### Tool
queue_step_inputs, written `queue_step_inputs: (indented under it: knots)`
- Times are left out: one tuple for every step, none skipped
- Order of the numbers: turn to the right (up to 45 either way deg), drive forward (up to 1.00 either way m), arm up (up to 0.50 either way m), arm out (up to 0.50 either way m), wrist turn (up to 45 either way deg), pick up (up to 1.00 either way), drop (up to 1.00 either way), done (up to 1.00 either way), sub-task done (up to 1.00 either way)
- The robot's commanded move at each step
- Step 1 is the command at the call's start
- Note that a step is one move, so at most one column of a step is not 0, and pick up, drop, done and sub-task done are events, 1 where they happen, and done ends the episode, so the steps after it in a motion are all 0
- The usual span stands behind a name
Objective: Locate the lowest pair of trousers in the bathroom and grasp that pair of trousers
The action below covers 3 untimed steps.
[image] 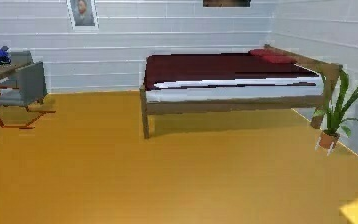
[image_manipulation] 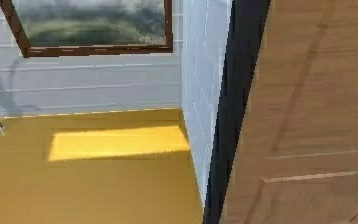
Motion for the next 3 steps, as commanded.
queue_step_inputs:
  knots:
    - [-45.0,0.00,0.00,0.00,0.0,0.00,0.00,0.00,0.00]
    - [-18.0,0.00,0.00,0.00,0.0,0.00,0.00,0.00,0.00]
    - [0.0,1.00,0.00,0.00,0.0,0.00,0.00,0.00,0.00]
